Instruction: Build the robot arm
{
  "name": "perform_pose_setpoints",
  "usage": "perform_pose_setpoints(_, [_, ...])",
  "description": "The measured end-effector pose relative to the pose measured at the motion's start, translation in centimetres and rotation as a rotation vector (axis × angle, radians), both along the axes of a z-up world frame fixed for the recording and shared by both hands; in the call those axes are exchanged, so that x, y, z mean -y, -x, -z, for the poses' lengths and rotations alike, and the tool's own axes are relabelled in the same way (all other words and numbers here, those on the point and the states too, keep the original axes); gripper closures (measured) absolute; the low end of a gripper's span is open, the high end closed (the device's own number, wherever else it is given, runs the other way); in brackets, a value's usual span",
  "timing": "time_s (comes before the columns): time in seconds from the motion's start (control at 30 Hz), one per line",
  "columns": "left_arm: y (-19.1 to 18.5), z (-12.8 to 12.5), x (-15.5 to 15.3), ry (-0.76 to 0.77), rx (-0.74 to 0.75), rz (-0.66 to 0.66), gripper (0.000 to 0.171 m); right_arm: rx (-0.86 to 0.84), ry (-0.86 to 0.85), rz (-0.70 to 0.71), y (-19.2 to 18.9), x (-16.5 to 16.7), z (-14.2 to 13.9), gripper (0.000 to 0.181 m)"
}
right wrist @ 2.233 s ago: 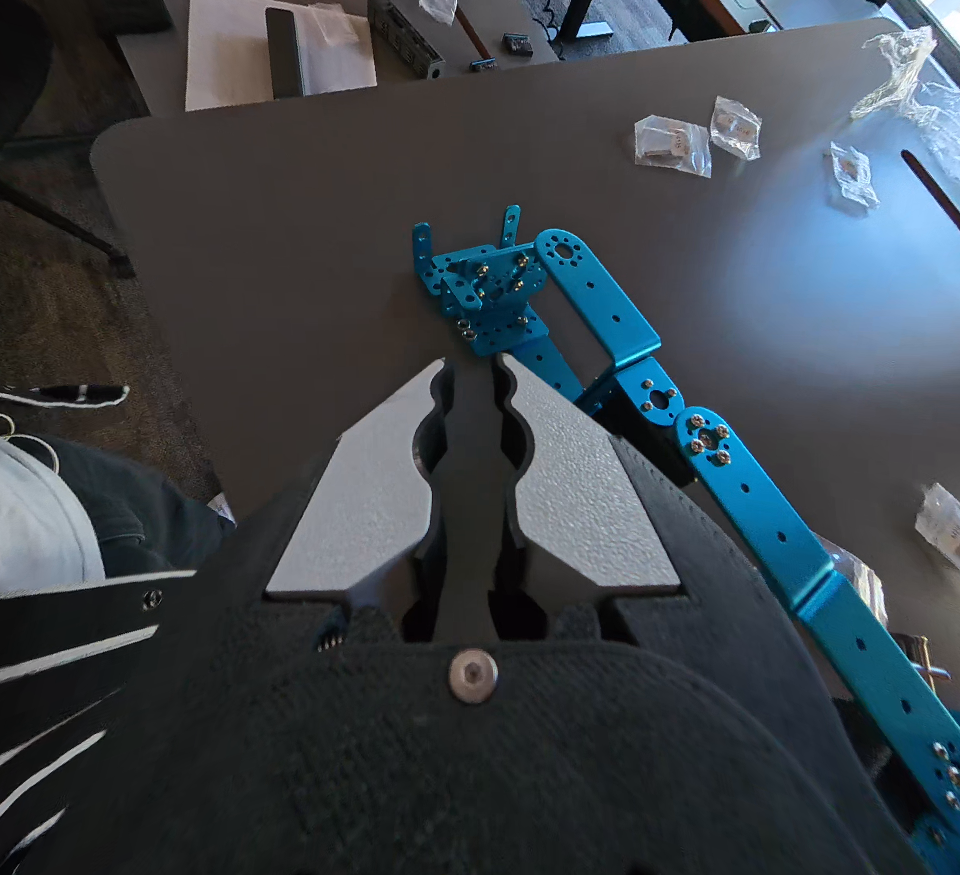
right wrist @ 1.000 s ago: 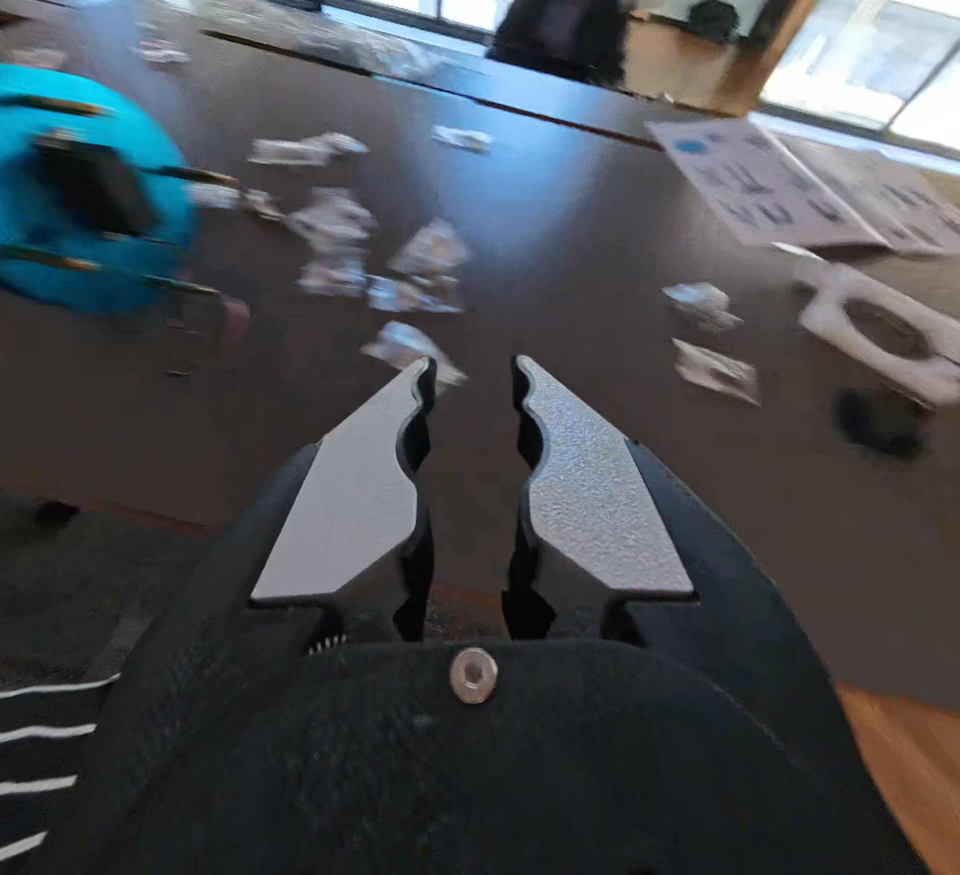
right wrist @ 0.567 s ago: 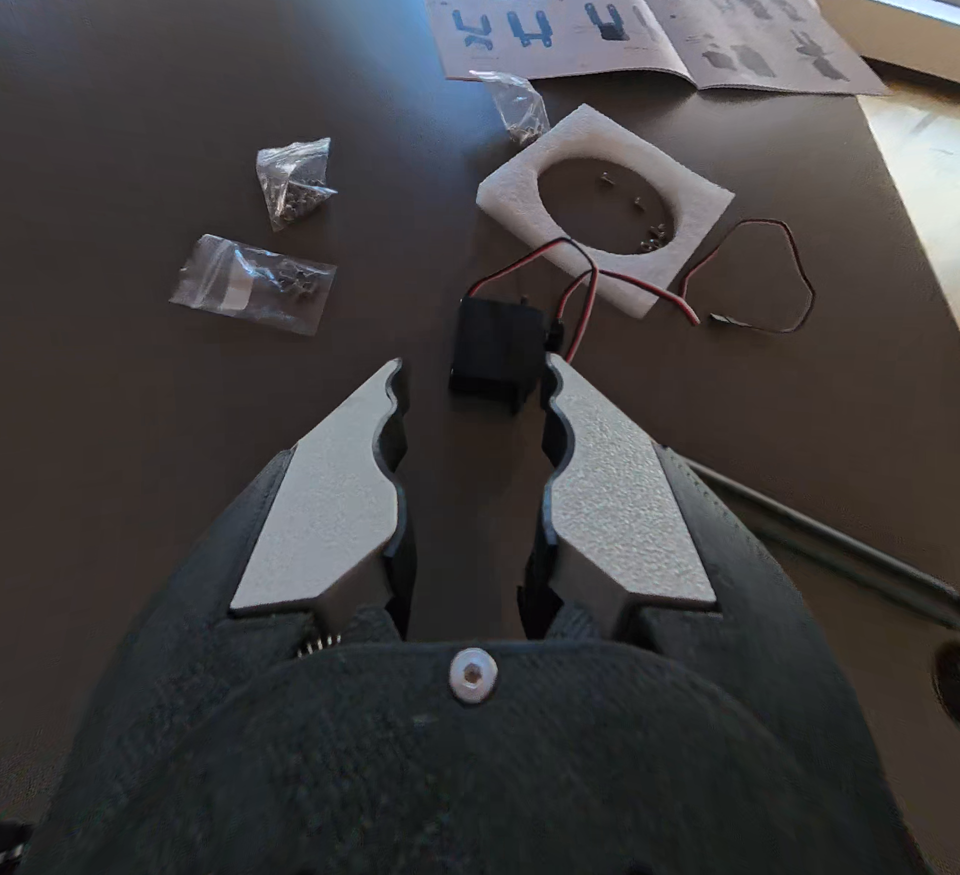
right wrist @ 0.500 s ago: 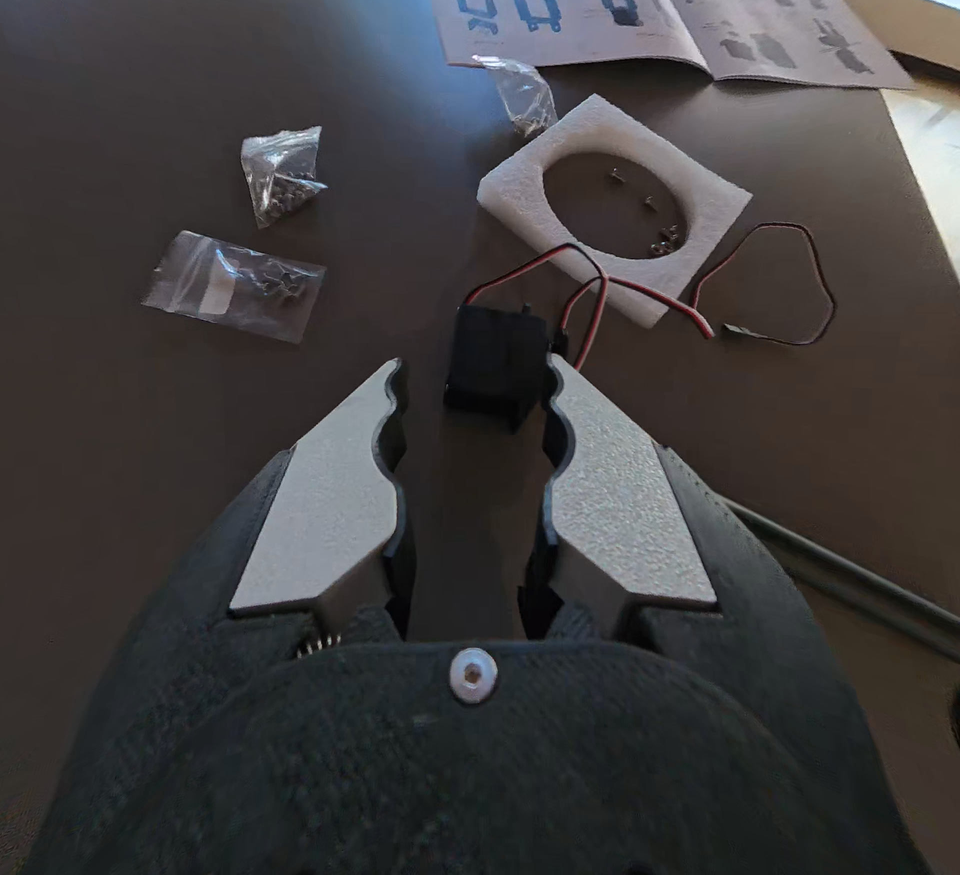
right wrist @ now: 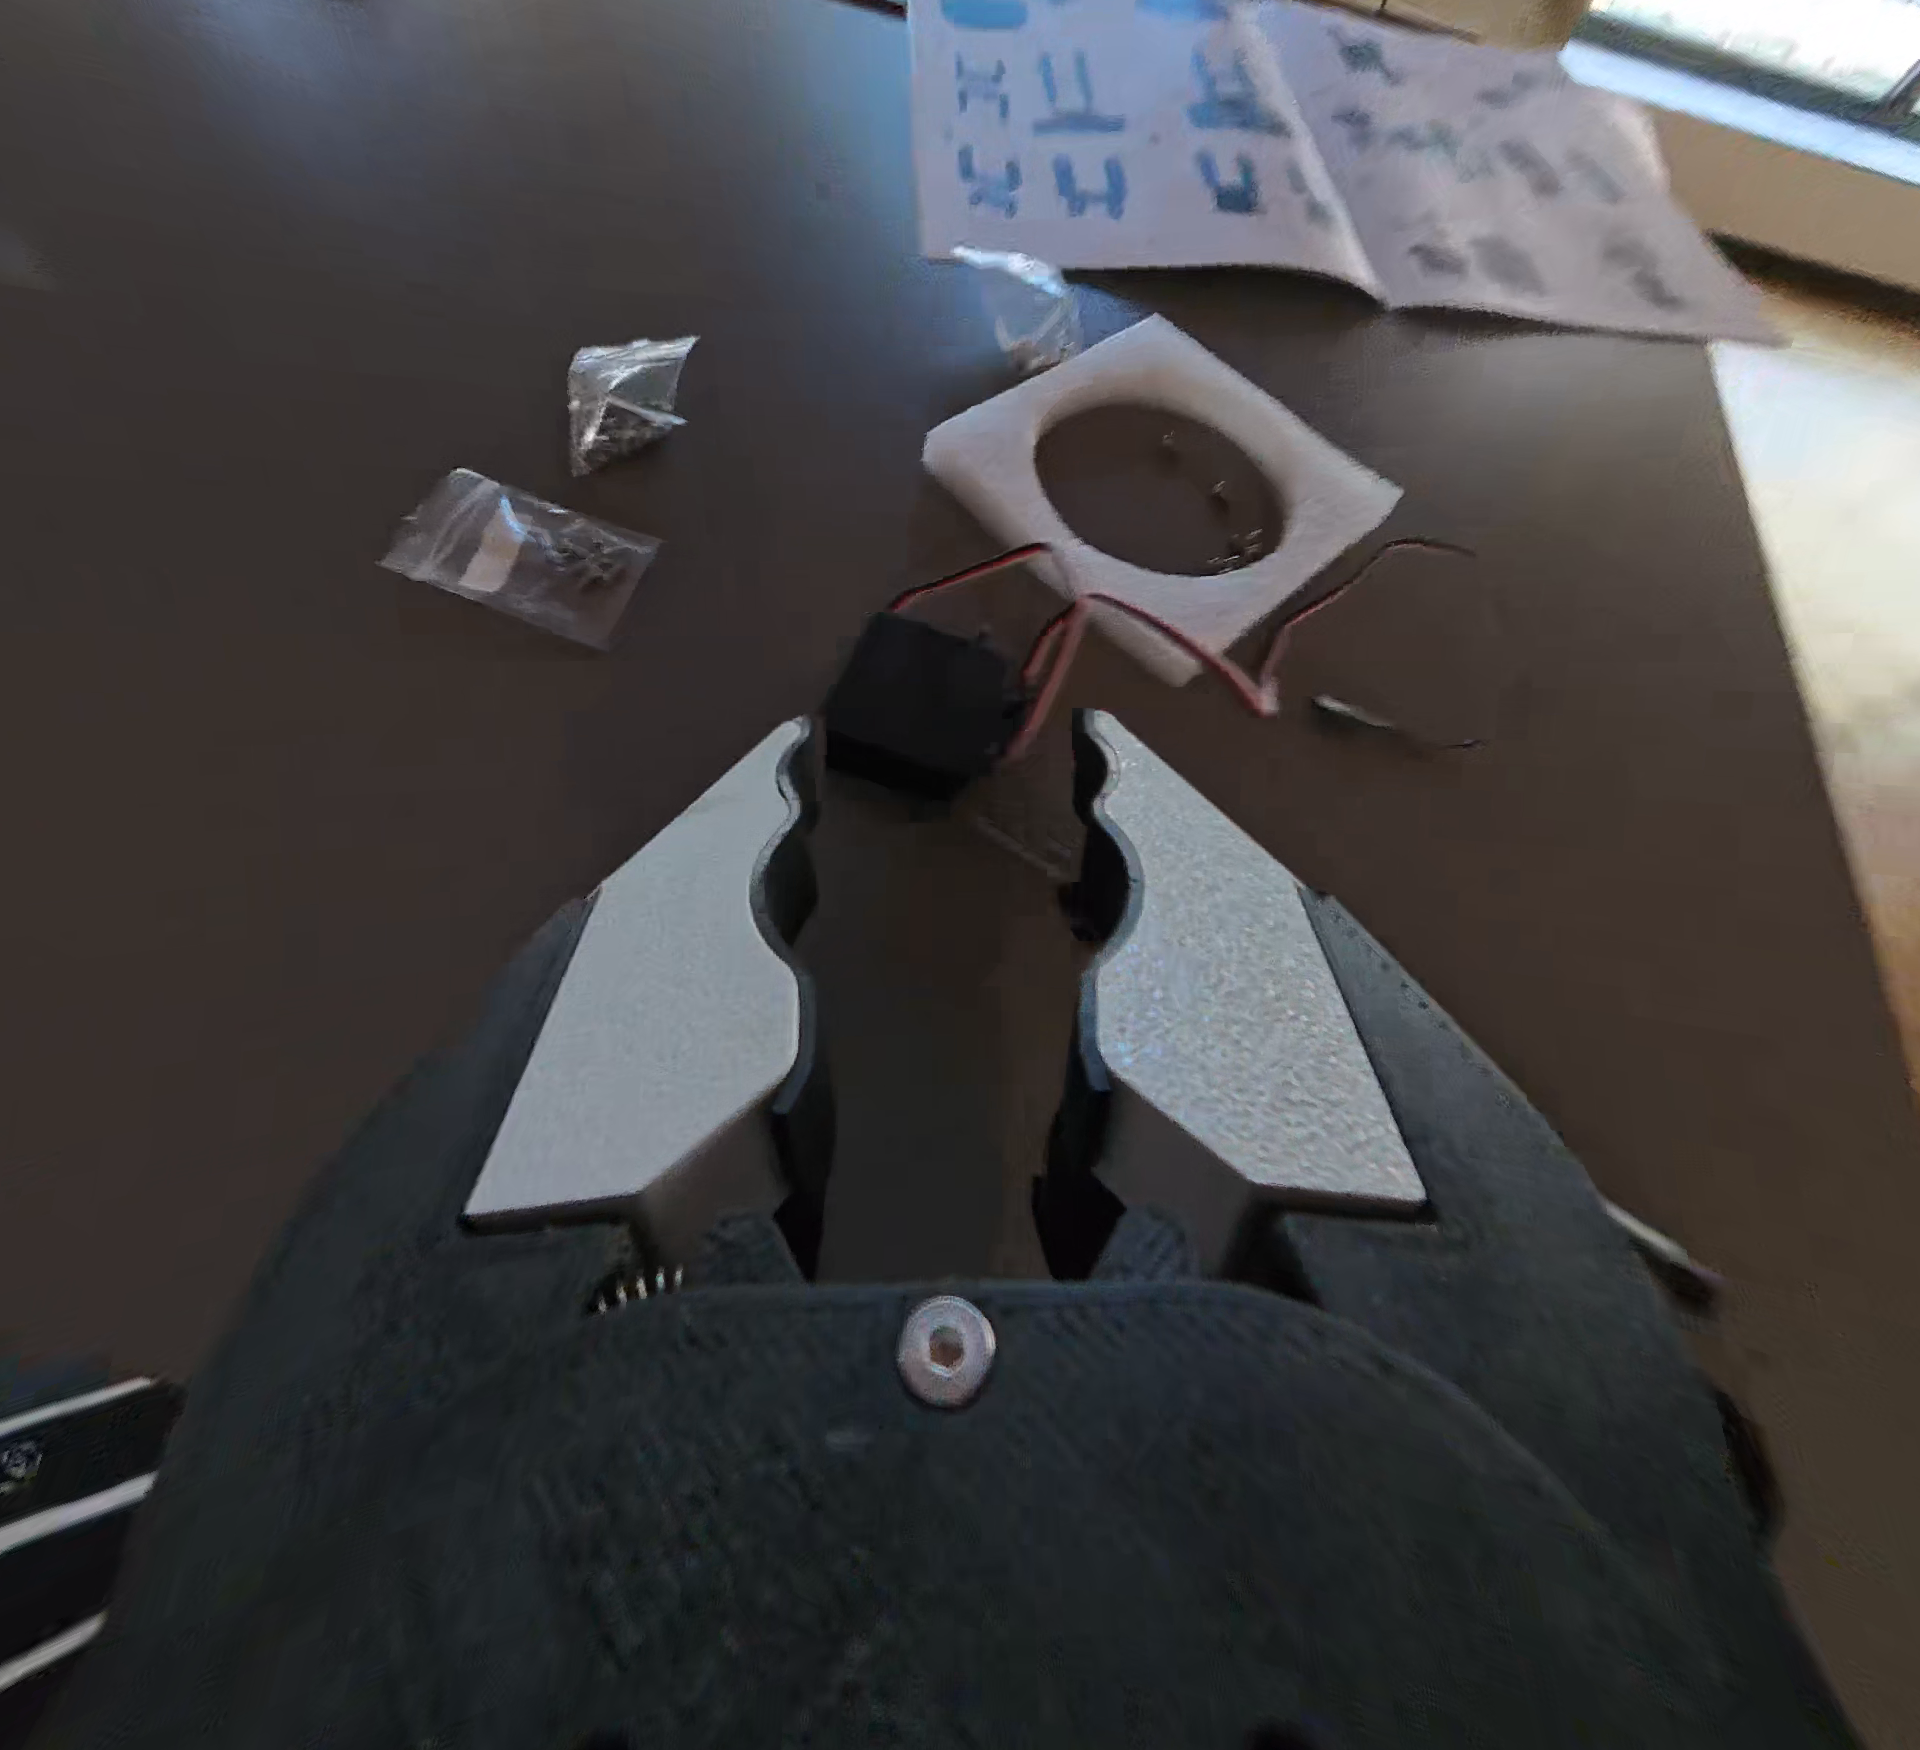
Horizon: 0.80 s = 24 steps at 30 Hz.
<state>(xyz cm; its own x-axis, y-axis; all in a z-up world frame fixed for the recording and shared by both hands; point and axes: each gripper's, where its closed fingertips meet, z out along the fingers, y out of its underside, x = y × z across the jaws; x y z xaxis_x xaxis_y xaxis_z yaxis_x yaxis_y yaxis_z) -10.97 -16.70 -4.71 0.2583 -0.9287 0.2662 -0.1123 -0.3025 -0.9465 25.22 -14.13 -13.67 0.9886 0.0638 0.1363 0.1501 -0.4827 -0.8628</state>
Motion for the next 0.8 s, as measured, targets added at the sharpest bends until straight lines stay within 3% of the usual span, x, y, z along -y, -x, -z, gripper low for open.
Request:
perform_pose_setpoints(0.13, [-10.1, 3.3, -1.2, 0.019, -0.102, -0.053, 0.124, 0.036, -0.026, -0.059, -7.4, 0.5, -2.0, 0.133])
perform_pose_setpoints(0.27, [-21.9, 6.2, -2.4, 0.008, -0.190, -0.216, 0.110, 0.133, -0.045, -0.224, -14.2, -1.1, -3.6, 0.133])
perform_pose_setpoints(0.4, [-31.5, 8.8, -3.0, 0.091, -0.299, -0.320, 0.105, 0.105, 0.010, -0.452, -16.5, -1.7, -3.2, 0.132])
perform_pose_setpoints(0.53, [-35.0, 11.0, -3.8, 0.111, -0.422, -0.469, 0.106, 0.067, 0.003, -0.595, -17.7, -2.3, -2.9, 0.133])
perform_pose_setpoints(0.63, [-35.3, 12.5, -4.9, 0.127, -0.502, -0.592, 0.105, 0.005, -0.011, -0.672, -17.5, -3.0, -2.4, 0.133])
perform_pose_setpoints(0.8, [-35.4, 14.1, -5.5, 0.194, -0.557, -0.680, 0.112, -0.077, -0.006, -0.825, -15.6, -3.2, -1.1, 0.134])
